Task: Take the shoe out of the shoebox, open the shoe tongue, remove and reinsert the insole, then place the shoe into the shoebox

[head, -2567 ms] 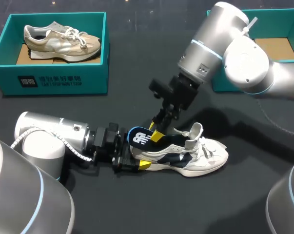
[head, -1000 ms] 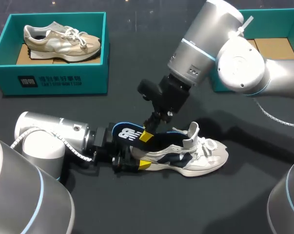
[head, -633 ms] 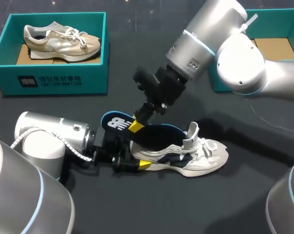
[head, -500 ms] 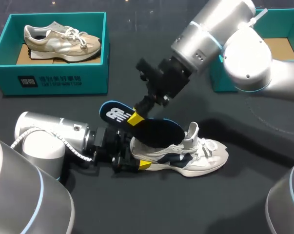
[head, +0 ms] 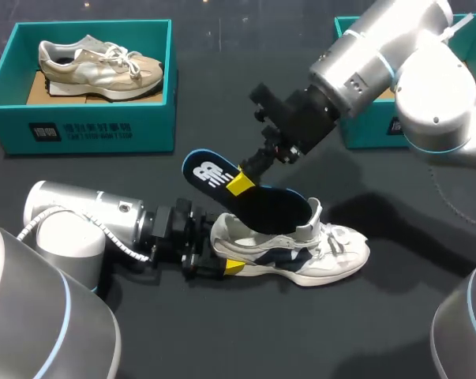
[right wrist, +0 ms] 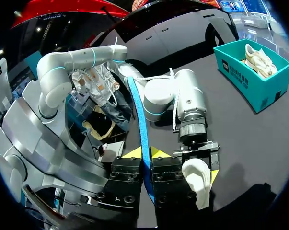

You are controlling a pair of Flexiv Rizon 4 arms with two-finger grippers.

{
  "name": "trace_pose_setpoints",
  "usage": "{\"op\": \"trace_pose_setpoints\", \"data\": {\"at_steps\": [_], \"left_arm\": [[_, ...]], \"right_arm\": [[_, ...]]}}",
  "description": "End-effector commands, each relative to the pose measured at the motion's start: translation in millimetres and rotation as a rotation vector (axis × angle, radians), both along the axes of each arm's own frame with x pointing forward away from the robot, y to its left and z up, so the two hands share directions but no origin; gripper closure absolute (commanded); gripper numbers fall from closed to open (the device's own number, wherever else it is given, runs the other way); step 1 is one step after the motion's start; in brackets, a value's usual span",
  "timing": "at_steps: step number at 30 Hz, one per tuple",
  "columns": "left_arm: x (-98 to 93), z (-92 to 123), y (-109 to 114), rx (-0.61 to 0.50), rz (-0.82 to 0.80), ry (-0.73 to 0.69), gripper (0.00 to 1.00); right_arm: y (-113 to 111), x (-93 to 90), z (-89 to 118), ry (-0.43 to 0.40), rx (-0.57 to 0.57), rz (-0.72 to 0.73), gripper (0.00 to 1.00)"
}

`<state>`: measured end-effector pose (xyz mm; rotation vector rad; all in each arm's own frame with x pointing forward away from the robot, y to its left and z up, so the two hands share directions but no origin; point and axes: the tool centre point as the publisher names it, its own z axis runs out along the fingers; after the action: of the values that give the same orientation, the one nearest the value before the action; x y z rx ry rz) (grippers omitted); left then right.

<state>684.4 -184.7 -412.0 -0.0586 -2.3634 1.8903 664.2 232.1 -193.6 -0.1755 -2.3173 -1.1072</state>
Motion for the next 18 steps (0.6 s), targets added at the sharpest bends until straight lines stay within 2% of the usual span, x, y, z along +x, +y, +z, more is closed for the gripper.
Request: {"op": "trace_pose_setpoints", "data": {"at_steps": [1, 2, 4, 17, 18], "left_arm": [[0.1, -2.3, -1.7, 0.003, -0.001, 0.000, 1.00], [0.1, -2.3, -1.7, 0.003, -0.001, 0.000, 1.00], [0.1, -2.3, -1.7, 0.003, -0.001, 0.000, 1.00], [0.1, -2.3, -1.7, 0.003, -0.001, 0.000, 1.00], [0.1, -2.3, -1.7, 0.003, -0.001, 0.000, 1.00]], "right_arm": [[-35.7, -18.2, 26.0, 0.089, 0.197, -0.115, 1.00], [-41.9, -21.5, 32.2, 0.115, 0.261, -0.136, 1.00], [-44.2, -32.7, 52.2, 0.107, 0.259, -0.132, 1.00], [-44.2, -32.7, 52.2, 0.107, 0.259, -0.132, 1.00], [-49.4, -33.6, 58.1, 0.116, 0.287, -0.128, 1.00]]}}
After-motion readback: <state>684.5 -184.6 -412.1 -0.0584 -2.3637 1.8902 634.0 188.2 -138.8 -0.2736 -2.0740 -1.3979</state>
